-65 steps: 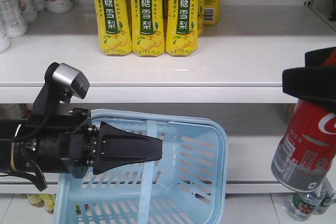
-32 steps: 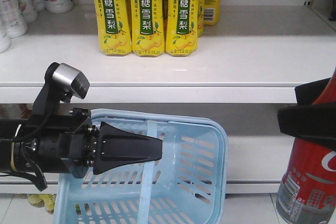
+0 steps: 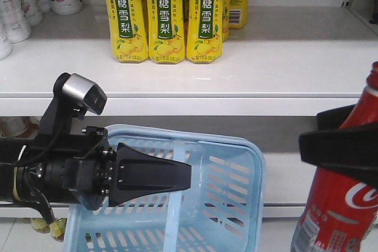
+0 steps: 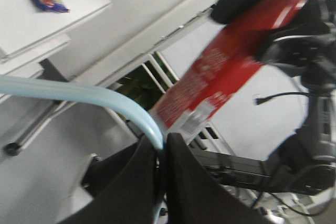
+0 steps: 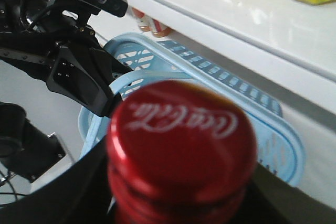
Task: Place coke in basket with both arms
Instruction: 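Carry the bottle with the right gripper over the basket held by left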
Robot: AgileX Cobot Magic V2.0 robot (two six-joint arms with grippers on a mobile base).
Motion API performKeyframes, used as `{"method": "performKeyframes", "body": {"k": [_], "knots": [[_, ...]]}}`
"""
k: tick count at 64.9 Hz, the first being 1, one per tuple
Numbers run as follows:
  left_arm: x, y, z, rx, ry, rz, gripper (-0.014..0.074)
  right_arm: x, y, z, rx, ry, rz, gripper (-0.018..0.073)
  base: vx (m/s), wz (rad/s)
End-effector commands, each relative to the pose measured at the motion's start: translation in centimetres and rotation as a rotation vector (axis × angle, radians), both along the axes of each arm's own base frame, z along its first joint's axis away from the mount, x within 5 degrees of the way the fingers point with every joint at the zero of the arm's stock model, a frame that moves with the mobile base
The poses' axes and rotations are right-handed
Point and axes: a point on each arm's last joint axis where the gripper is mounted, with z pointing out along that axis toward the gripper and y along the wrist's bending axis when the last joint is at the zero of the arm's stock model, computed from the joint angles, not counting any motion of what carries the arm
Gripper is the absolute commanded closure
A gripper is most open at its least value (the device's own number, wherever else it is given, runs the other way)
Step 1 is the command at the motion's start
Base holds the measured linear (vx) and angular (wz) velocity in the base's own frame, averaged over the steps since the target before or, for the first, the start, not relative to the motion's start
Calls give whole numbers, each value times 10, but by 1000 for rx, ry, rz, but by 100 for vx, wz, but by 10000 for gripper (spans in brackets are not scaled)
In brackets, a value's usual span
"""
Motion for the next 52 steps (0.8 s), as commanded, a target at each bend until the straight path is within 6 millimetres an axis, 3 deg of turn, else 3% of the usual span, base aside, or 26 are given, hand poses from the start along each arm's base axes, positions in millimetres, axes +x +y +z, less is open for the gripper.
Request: {"method": "performKeyframes", "body": {"k": [1, 16, 33, 52], "knots": [[-25, -3, 32, -254, 15, -162, 603, -1, 6, -5, 120, 9, 57, 563, 0, 0], [-39, -12, 24, -340, 130, -179, 603, 7, 8, -38, 192, 64, 47, 563, 0, 0], [-44, -14, 14, -468, 293, -118, 603, 11, 8, -52, 223, 53, 32, 563, 0, 0], [-44, -16, 23, -580, 358, -84, 603, 12, 10, -76, 260, 43, 38, 563, 0, 0]]}}
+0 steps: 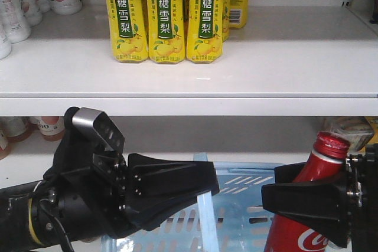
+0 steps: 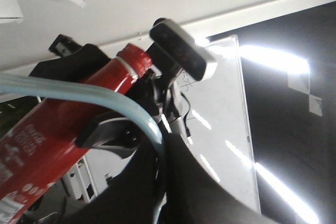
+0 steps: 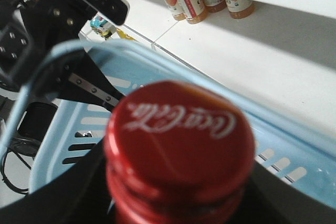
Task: Place coke in basket with both arms
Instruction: 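Carry the bottle with the right gripper over the basket held by left, then open the right gripper to drop the bottle into the basket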
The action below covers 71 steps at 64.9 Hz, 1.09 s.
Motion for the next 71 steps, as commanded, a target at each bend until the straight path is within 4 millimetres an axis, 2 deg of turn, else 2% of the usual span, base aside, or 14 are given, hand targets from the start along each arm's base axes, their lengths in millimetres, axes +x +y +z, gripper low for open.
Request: {"method": "performKeyframes", "body": {"k": [1, 22, 31, 40, 58, 63, 71], "knots": [[-12, 8, 35, -279, -52, -83, 603, 4, 2, 10, 104, -73, -31, 563, 0, 0], [-13, 7, 36, -298, -38, -79, 603, 5, 1, -5, 92, -114, -33, 561, 0, 0], [-13, 7, 36, -298, -38, -79, 603, 4, 1, -7, 84, -109, -32, 528, 0, 0], [-12, 7, 36, -302, -36, -75, 603, 4, 1, -7, 80, -116, -29, 428, 0, 0], [-12, 8, 37, -311, -30, -67, 603, 4, 1, -7, 80, -116, -30, 123, 0, 0], [-12, 8, 37, -311, -30, -67, 603, 5, 1, -7, 80, -115, -40, 75, 0, 0], [-11, 8, 37, -312, -29, -66, 603, 6, 0, -7, 77, -117, -56, 48, 0, 0]]}}
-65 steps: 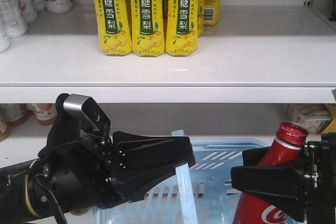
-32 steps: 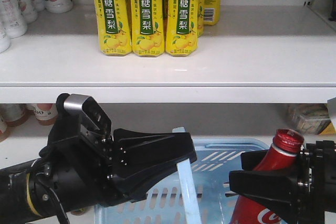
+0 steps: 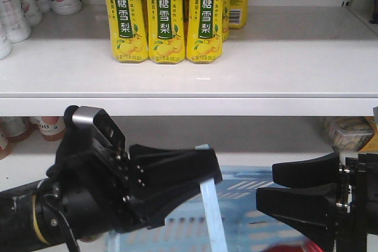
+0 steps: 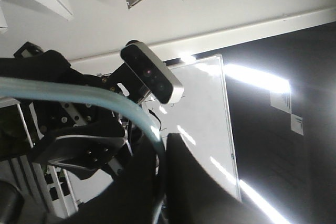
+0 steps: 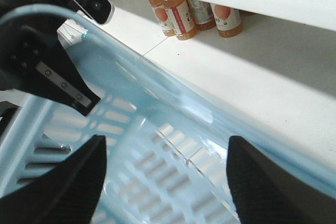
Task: Place coke in basket with both arms
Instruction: 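Open the right gripper to drop the bottle into the basket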
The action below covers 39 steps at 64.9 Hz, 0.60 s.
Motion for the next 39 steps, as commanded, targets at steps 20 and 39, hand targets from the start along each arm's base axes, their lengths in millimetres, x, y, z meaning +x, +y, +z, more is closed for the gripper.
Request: {"method": "performKeyframes", "body": {"k": [20, 39], "knots": [[-12, 10, 36, -286, -83, -92, 603, 6, -1, 14, 57, -46, -57, 96, 0, 0], [-12, 10, 36, -286, -84, -93, 603, -8, -5, 20, -29, -152, -97, 494, 0, 0]]}}
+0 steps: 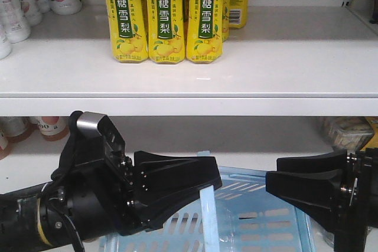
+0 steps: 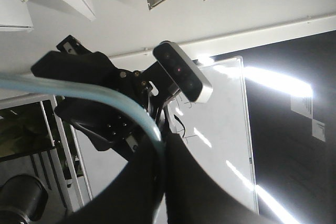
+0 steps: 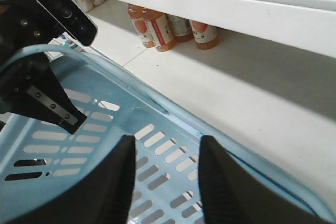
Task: Place coke in basket with both arms
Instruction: 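Open the right gripper to drop the bottle into the basket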
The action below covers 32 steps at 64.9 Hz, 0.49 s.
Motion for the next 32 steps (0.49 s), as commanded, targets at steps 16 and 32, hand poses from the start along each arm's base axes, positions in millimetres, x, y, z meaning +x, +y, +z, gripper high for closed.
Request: {"method": "performKeyframes", "body": {"k": [16, 32], "knots": [[-13, 10, 42, -323, -92, -108, 603, -38, -15, 31, -106, -262, -221, 565, 0, 0], [-13, 10, 42, -323, -92, -108, 603, -79, -38, 32, -250, -346, -499, 564, 0, 0]]}}
